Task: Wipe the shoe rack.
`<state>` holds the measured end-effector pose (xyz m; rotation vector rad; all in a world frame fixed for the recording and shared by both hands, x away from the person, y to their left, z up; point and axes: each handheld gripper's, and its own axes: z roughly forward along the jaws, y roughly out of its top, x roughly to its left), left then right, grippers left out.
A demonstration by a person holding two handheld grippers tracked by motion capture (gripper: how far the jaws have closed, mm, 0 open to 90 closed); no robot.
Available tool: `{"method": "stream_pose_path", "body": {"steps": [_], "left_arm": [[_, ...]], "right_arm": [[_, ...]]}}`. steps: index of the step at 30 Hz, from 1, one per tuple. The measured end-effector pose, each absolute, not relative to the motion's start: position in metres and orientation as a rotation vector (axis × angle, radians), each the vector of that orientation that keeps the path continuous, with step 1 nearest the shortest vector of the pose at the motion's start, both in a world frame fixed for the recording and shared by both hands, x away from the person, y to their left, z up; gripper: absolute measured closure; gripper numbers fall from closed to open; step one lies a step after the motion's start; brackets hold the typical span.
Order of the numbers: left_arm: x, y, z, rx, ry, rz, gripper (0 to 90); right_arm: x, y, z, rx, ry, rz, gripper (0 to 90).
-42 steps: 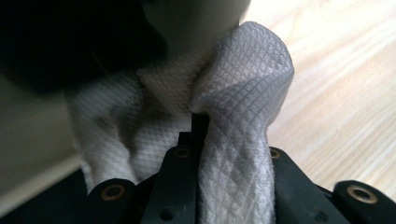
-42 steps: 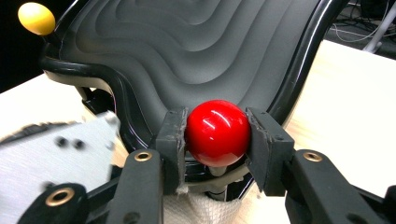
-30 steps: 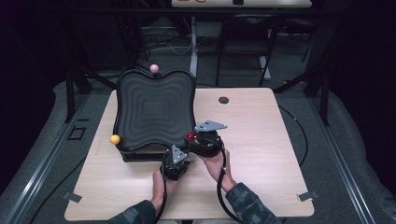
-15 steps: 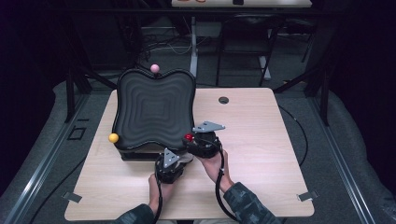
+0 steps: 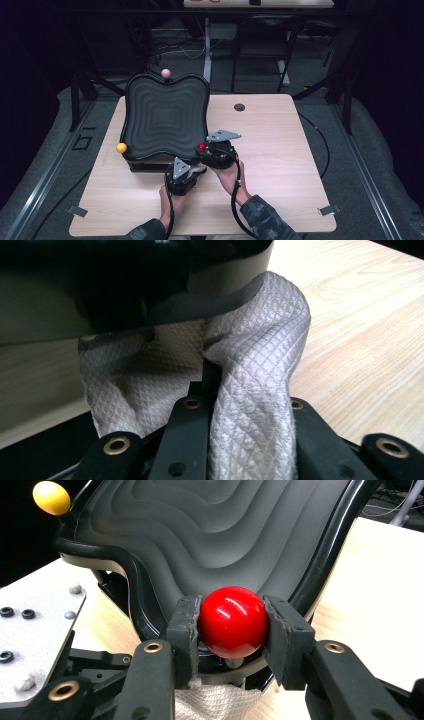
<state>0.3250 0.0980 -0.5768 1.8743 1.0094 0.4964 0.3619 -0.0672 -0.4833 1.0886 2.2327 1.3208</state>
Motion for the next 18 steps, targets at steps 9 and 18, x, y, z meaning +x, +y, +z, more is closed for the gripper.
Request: {"method": "stream_pose_path", "body": {"steps": [9,18], "left_arm": [[0.3274,0.097,-0.5841,1.922,1.049,0.458,83.1],[0.3288,0.1028,-0.5858,1.942,1.107,0.453,83.3]], "right_arm": [[0.3626,-0.0676,-0.4831,1.077,2.241,1.32,60.1],[0.3627,-0.0673,-0.4831,1.076,2.241,1.314,60.1]]}}
